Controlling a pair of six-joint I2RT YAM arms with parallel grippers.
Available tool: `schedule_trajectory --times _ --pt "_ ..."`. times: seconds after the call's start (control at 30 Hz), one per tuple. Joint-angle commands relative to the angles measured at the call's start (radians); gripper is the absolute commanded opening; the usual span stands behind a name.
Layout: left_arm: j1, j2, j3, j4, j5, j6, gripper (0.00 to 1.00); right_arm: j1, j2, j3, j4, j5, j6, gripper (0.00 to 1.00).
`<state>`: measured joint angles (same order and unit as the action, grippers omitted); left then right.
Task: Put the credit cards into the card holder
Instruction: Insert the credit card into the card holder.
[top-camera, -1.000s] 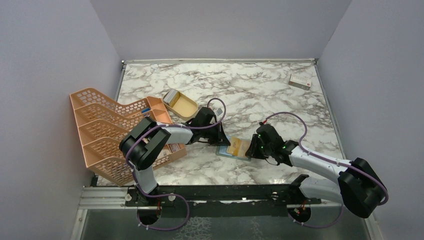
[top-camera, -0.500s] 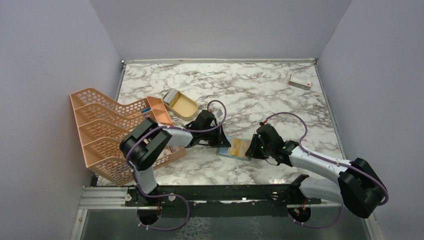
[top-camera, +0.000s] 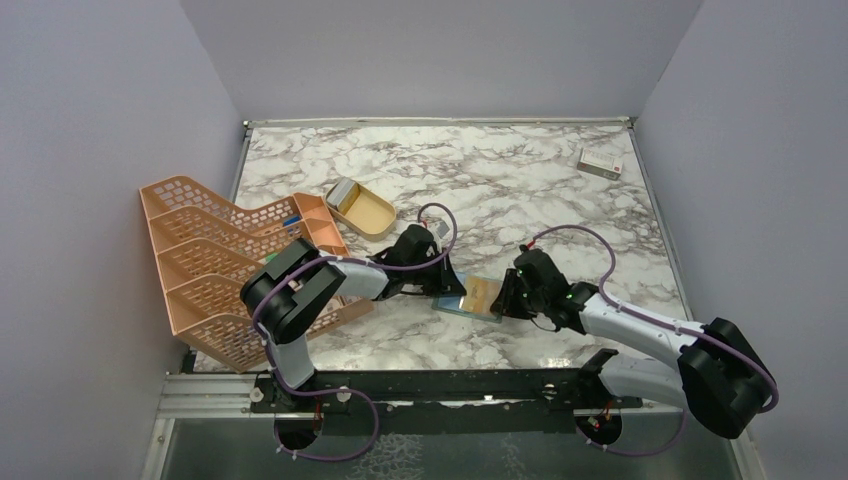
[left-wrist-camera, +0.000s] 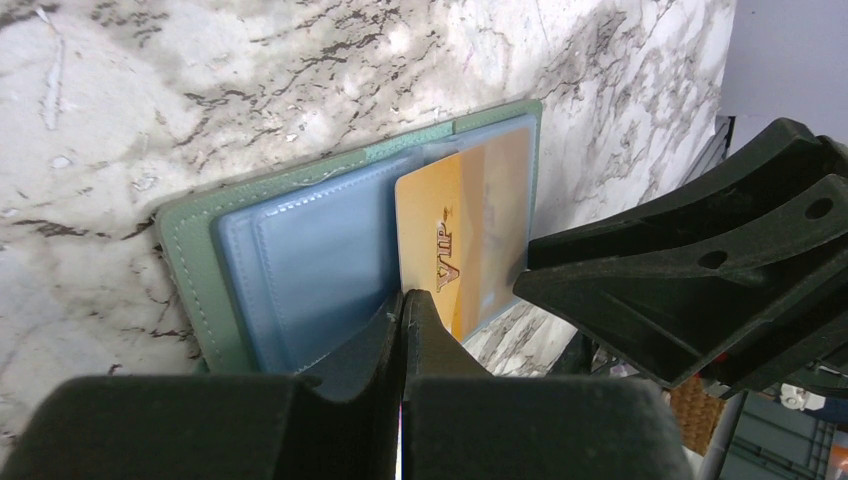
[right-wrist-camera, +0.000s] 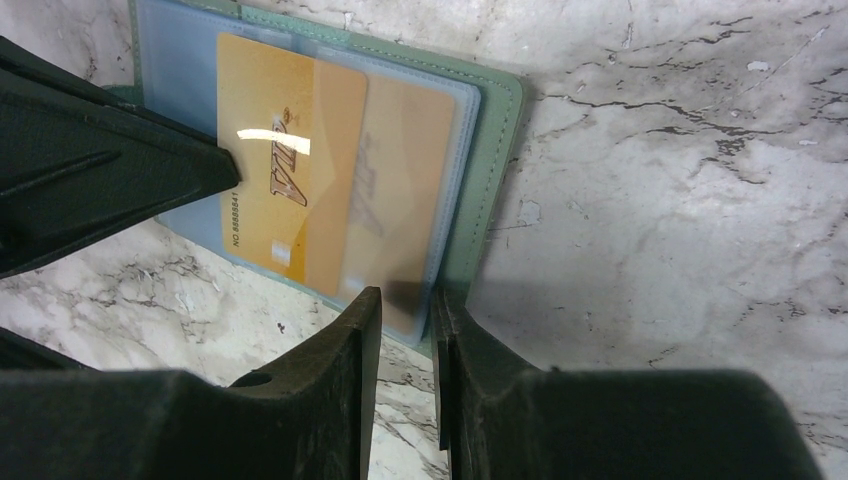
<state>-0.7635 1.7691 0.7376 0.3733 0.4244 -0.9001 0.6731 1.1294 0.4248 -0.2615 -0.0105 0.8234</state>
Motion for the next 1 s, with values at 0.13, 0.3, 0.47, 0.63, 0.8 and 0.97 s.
schedule_trajectory --times 0.13,0.3,0.47,0.63,0.8,0.97 --pt "-0.043 -0.032 -0.006 0.049 -0.020 -0.047 0.16 0.005 -0.010 0.058 -0.068 0.044 -0.015 0.25" --pt "-0.043 -0.062 -0.027 0.049 -0.057 -0.044 0.31 0.005 -0.076 0.084 -0.130 0.093 -0.059 0.26" --pt "-0.047 -0.044 -0.010 0.049 -0.039 -0.049 0.34 0.005 -0.043 0.071 -0.104 0.102 -0.044 0.26" --pt "-0.059 -0.026 -0.001 0.048 -0.035 -0.049 0.35 0.005 0.006 0.061 -0.077 0.081 -0.035 0.26" --pt "-0.075 -0.002 0.018 0.049 -0.044 -0.055 0.32 0.005 0.009 0.034 -0.037 0.062 -0.029 0.28" --pt "-0.103 0.025 0.051 0.053 -0.051 -0.060 0.29 0.005 0.012 0.011 0.001 0.037 -0.026 0.28"
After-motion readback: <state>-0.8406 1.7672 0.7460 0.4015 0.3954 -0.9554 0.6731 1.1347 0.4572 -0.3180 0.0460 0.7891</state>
